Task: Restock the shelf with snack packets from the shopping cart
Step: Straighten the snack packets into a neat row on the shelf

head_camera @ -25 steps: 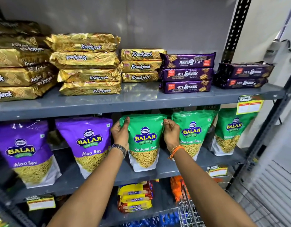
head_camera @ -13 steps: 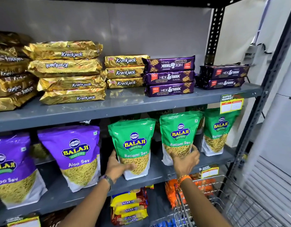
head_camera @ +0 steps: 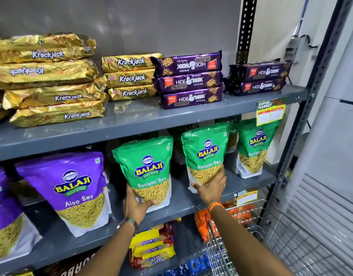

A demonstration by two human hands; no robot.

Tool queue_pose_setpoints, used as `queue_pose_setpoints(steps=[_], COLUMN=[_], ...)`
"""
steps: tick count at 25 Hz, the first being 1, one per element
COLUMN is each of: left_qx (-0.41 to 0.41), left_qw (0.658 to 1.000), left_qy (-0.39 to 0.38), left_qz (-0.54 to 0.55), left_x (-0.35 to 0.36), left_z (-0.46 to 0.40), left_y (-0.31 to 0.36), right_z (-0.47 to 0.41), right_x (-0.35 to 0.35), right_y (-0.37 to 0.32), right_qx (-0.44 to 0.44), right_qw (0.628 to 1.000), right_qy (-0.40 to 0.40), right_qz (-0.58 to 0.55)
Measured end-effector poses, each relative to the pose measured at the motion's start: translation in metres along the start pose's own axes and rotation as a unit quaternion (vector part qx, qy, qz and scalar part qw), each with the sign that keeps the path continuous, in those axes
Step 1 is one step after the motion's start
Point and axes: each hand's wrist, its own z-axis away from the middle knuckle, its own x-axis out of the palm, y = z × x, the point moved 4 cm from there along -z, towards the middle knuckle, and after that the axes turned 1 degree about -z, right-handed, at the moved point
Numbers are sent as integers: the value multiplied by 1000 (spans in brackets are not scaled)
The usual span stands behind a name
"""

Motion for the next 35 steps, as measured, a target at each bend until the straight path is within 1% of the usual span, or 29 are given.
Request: queue_pose_setpoints(steps=[5,12,17,23,25,27,29,30,31,33,35], left_qx=[-15,-12,-14,-30,-28,-42,-57,-57,-56,-52,-64], left_qw=[1000,1000,1000,999,999,999,994,988,979,957,936], left_qy=[-3,-3,-12,-8,-15,-4,54,103,156,253,319], left_qz=[-15,-24,6,-7,-15,17,76,99,117,135,137], left_x=[0,1,4,2,-3,-13,-42,-61,-86,-136,-176], left_z=[-3,-7,-5,-3,-1,2,10,15,20,27,27], left_y=[-6,-11,-9,-9,-10,-16,-19,-20,-23,-31,-40], right_z=[0,-2,-5,-5,2,19,57,81,106,150,180], right_x=[1,-4,-5,-9,-15,-24,-22,-16,-3,30,70], right_y=[3,5,10,8,3,-9,-38,-54,-71,-100,-118], right_qx=[-2,-4,-6,5,18,25,-12,-31,-49,-62,-61], right_qw=[1000,999,998,998,999,1000,997,994,986,966,950], right_qy=[-25,-39,-47,-58,-43,8,50,41,9,-83,-172], right_qz=[7,10,32,11,15,9,-54,-101,-157,-239,-254])
